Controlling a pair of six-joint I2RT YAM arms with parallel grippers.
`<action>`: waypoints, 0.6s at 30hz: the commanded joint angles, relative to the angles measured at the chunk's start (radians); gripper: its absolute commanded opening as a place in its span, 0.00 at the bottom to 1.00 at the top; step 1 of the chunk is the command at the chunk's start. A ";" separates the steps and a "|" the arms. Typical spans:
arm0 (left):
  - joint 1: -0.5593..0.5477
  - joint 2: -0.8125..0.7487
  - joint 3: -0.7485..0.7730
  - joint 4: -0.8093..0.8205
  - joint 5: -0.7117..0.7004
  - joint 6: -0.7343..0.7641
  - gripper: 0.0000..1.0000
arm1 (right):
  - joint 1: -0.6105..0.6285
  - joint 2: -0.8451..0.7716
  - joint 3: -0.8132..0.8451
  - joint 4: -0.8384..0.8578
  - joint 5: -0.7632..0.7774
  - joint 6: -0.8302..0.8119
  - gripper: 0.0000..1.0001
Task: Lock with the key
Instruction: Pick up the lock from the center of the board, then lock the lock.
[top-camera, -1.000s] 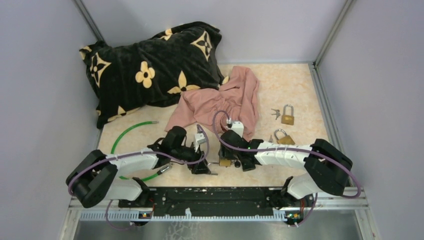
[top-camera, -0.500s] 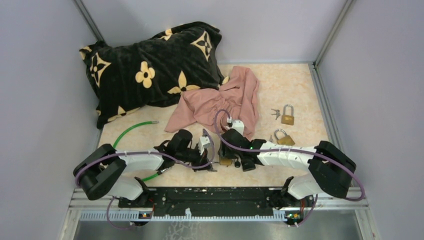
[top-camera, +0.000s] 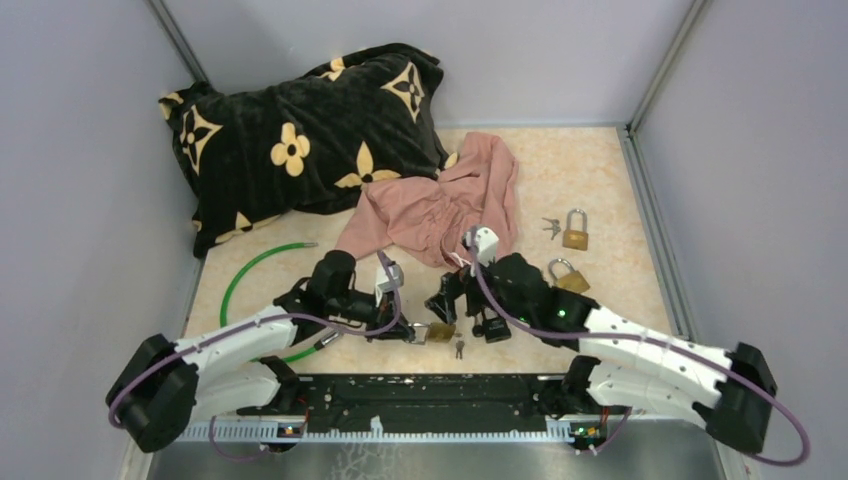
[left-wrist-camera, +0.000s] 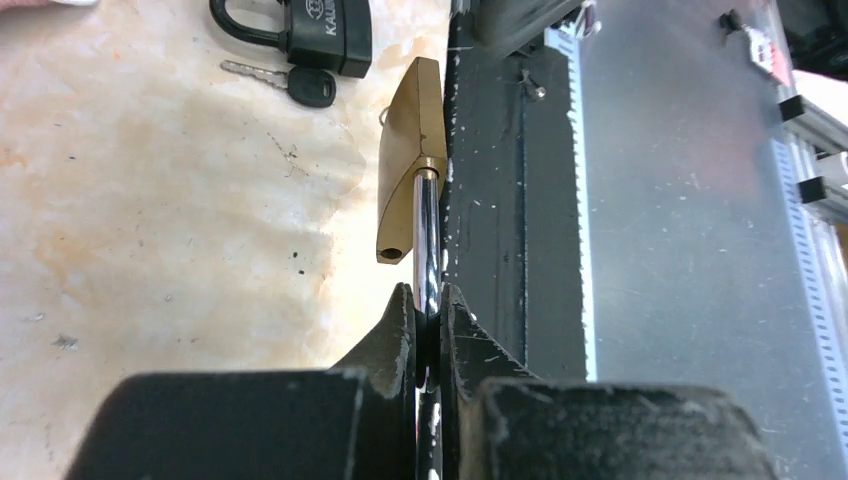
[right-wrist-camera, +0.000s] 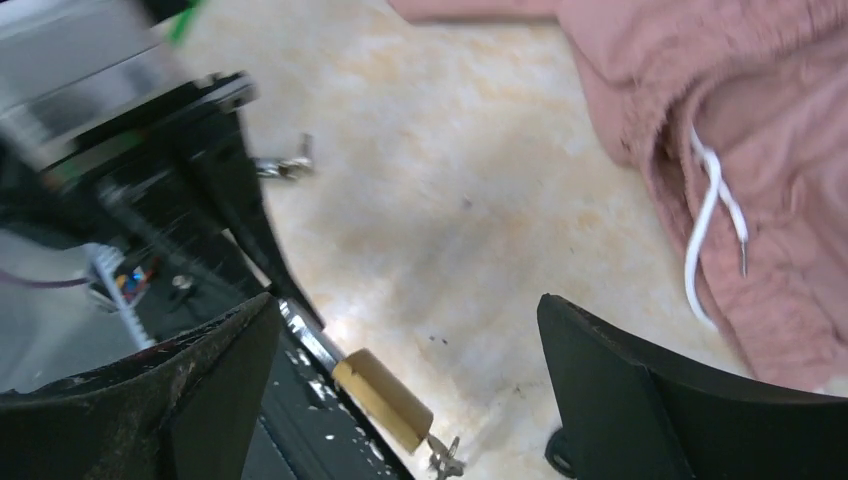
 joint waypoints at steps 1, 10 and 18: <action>0.085 -0.128 0.043 0.006 0.185 -0.020 0.00 | -0.004 -0.215 -0.106 0.238 -0.204 -0.186 0.98; 0.193 -0.377 0.114 0.025 0.267 -0.062 0.00 | -0.004 -0.367 -0.262 0.551 -0.394 -0.277 0.98; 0.192 -0.426 0.130 0.064 0.292 -0.118 0.00 | -0.004 -0.181 -0.147 0.584 -0.521 -0.311 0.88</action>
